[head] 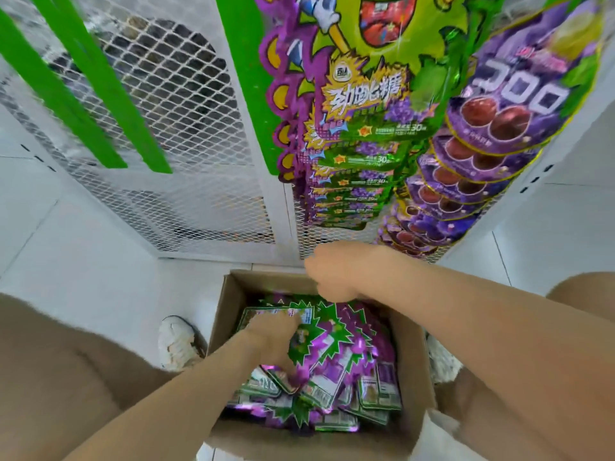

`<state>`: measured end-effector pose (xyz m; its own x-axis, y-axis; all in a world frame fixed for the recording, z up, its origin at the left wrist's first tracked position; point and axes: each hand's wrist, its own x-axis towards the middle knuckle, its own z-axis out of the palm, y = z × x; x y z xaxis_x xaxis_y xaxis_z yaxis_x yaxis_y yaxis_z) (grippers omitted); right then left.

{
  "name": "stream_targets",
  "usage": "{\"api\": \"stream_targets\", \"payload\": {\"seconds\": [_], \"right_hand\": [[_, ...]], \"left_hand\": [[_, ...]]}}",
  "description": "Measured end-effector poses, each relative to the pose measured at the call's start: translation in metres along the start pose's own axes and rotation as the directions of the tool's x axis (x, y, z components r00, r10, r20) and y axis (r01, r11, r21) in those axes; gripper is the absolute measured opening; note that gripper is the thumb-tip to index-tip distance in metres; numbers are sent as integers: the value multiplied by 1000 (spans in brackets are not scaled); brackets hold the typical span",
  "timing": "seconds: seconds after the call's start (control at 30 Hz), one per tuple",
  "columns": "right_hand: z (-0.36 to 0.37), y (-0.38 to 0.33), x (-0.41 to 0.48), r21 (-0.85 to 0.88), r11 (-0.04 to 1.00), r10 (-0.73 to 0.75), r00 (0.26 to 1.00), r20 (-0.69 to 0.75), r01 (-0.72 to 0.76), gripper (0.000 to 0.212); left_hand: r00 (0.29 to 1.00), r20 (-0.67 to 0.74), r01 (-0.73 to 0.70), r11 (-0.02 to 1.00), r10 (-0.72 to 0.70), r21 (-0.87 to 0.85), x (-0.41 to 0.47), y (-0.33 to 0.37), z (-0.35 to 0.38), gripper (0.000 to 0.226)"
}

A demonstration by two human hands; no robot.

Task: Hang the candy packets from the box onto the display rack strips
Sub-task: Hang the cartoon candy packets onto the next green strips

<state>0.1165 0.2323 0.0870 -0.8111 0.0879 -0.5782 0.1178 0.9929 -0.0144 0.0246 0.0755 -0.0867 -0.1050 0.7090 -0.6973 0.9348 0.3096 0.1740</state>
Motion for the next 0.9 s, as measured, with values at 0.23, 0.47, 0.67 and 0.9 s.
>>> {"api": "stream_targets", "payload": {"seconds": [0.23, 0.47, 0.67, 0.9], "right_hand": [[9, -4, 4, 14, 1000, 19, 998, 66, -20, 12], [23, -10, -13, -10, 999, 49, 996, 75, -49, 17], [53, -7, -39, 40, 993, 103, 982, 159, -111, 24], [45, 13, -48, 443, 878, 234, 970, -67, -181, 35]], "left_hand": [[991, 106, -80, 997, 80, -7, -10, -3, 13, 149], [987, -45, -157, 979, 153, -126, -27, -3, 3, 70], [972, -130, -202, 979, 198, -21, -45, 12, 6, 47], [833, -552, -417, 608, -42, -676, -82, 12, -72, 31]]}}
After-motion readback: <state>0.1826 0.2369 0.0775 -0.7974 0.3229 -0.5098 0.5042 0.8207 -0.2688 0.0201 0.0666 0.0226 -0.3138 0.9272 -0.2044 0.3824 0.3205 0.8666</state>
